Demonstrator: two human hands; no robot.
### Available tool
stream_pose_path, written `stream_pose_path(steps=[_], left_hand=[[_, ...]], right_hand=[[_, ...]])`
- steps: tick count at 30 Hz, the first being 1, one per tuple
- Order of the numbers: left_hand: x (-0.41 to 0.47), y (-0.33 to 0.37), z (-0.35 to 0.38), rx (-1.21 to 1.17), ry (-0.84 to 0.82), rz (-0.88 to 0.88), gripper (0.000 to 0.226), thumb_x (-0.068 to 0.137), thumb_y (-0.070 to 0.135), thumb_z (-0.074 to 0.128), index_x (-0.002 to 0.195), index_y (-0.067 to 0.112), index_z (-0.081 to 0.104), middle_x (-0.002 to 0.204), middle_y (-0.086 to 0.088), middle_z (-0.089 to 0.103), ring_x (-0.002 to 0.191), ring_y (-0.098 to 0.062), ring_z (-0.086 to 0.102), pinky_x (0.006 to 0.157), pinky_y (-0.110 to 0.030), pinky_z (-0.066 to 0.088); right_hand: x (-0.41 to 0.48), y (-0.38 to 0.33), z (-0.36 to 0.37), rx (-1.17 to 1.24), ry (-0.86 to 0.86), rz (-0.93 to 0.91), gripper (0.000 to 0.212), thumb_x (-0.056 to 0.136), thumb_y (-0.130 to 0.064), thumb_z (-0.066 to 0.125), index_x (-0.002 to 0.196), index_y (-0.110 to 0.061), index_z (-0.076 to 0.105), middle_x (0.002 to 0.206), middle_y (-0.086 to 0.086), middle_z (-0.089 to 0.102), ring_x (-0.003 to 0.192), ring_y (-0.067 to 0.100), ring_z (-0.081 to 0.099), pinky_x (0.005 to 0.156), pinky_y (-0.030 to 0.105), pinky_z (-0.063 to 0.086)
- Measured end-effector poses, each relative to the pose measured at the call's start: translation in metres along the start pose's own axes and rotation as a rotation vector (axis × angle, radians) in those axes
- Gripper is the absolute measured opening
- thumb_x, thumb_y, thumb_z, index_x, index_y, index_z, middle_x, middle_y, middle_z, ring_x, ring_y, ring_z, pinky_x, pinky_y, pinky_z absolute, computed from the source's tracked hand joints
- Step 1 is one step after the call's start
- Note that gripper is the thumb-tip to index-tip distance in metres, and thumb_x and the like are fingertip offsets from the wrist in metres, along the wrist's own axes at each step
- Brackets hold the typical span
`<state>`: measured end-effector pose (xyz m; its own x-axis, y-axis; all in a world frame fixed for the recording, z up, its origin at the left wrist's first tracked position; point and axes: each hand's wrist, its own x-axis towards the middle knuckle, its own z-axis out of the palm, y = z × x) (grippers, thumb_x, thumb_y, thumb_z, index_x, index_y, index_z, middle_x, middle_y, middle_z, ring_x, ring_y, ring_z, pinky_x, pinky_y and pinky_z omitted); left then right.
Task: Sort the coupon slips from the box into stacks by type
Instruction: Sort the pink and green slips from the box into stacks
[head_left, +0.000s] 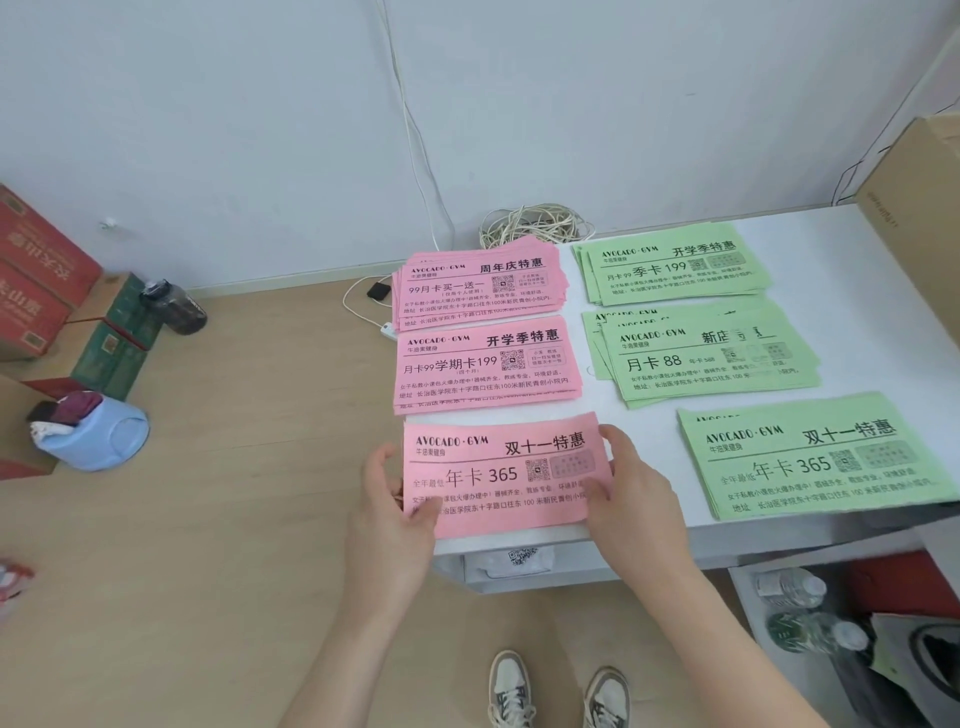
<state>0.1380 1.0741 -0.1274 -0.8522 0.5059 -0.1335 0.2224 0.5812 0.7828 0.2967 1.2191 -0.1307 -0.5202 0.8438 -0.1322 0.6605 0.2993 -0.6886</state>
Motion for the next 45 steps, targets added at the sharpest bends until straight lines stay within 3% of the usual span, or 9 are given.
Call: stream_pose_path(steps=[4, 9, 16, 20, 22, 25, 27, 39, 45], left_hand=[[-0.008, -0.012, 0.000, 0.151, -0.005, 0.095, 0.063, 0.076, 0.022, 0.075, 0.127, 0.034, 0.042, 0.109, 0.010, 0.059, 0.092, -0.014, 0.058, 0.079, -0.037, 0.050], [-0.018, -0.017, -0.001, 0.365, -0.082, 0.231, 0.078, 0.060, 0.029, 0.086, 0.129, 0.023, 0.050, 0.121, 0.004, 0.048, 0.112, -0.016, 0.046, 0.093, -0.027, 0.038], [-0.021, -0.025, -0.006, 0.487, -0.067, 0.276, 0.059, 0.059, 0.028, 0.086, 0.113, 0.020, 0.064, 0.111, 0.000, 0.057, 0.098, -0.022, 0.057, 0.078, -0.032, 0.047], [-0.021, -0.025, -0.007, 0.523, -0.059, 0.288, 0.056, 0.062, 0.028, 0.085, 0.114, 0.019, 0.065, 0.109, 0.000, 0.058, 0.098, -0.022, 0.057, 0.078, -0.033, 0.047], [-0.021, -0.022, -0.008, 0.532, -0.061, 0.286, 0.055, 0.064, 0.029, 0.084, 0.115, 0.019, 0.065, 0.111, 0.000, 0.058, 0.100, -0.023, 0.057, 0.080, -0.033, 0.047], [-0.023, -0.019, -0.009, 0.537, -0.072, 0.279, 0.055, 0.066, 0.028, 0.083, 0.117, 0.017, 0.064, 0.113, -0.001, 0.057, 0.101, -0.024, 0.057, 0.080, -0.034, 0.047], [-0.022, -0.018, -0.010, 0.543, -0.079, 0.282, 0.056, 0.066, 0.027, 0.084, 0.117, 0.017, 0.064, 0.114, -0.002, 0.057, 0.101, -0.024, 0.057, 0.080, -0.035, 0.047], [-0.019, -0.007, -0.017, 0.534, -0.151, 0.203, 0.043, 0.071, 0.025, 0.079, 0.111, 0.024, 0.064, 0.112, 0.006, 0.054, 0.095, -0.016, 0.057, 0.072, -0.023, 0.036], [-0.017, -0.001, -0.019, 0.537, -0.195, 0.145, 0.043, 0.072, 0.024, 0.079, 0.110, 0.027, 0.061, 0.104, 0.011, 0.044, 0.090, -0.013, 0.052, 0.072, -0.023, 0.035]], right_hand=[[0.000, -0.001, -0.002, -0.121, 0.015, 0.006, 0.050, 0.092, -0.010, 0.051, 0.139, -0.017, 0.035, 0.105, 0.007, 0.065, 0.095, 0.032, 0.059, 0.067, 0.037, 0.041], [-0.003, -0.002, -0.003, -0.174, -0.001, 0.008, 0.045, 0.093, -0.013, 0.050, 0.137, -0.016, 0.037, 0.109, 0.006, 0.065, 0.097, 0.030, 0.059, 0.072, 0.037, 0.045], [-0.011, -0.003, -0.005, -0.376, 0.004, -0.008, 0.043, 0.096, -0.023, 0.044, 0.137, -0.019, 0.033, 0.092, -0.002, 0.051, 0.087, 0.026, 0.059, 0.061, 0.032, 0.036], [-0.013, -0.004, -0.009, -0.457, 0.021, -0.002, 0.037, 0.093, -0.033, 0.049, 0.124, -0.015, 0.044, 0.102, 0.003, 0.047, 0.094, 0.027, 0.054, 0.063, 0.031, 0.035], [-0.012, -0.002, -0.011, -0.415, -0.026, -0.006, 0.045, 0.088, -0.040, 0.055, 0.125, -0.016, 0.043, 0.106, 0.004, 0.045, 0.097, 0.026, 0.050, 0.067, 0.030, 0.037], [-0.014, 0.001, -0.016, -0.409, -0.148, -0.059, 0.081, 0.078, -0.055, 0.067, 0.140, -0.023, 0.026, 0.116, 0.002, 0.040, 0.107, 0.021, 0.043, 0.081, 0.029, 0.043], [-0.016, 0.002, -0.018, -0.475, -0.175, -0.121, 0.093, 0.077, -0.054, 0.070, 0.147, -0.023, 0.017, 0.123, 0.001, 0.038, 0.114, 0.019, 0.040, 0.090, 0.026, 0.042], [-0.014, 0.012, -0.025, -0.434, -0.221, -0.203, 0.060, 0.084, -0.029, 0.069, 0.136, -0.021, 0.040, 0.123, 0.001, 0.041, 0.113, 0.019, 0.044, 0.090, 0.027, 0.042], [-0.008, 0.014, -0.034, -0.403, -0.275, -0.201, 0.058, 0.083, -0.034, 0.069, 0.135, -0.024, 0.044, 0.127, -0.001, 0.041, 0.116, 0.018, 0.046, 0.092, 0.025, 0.041]])
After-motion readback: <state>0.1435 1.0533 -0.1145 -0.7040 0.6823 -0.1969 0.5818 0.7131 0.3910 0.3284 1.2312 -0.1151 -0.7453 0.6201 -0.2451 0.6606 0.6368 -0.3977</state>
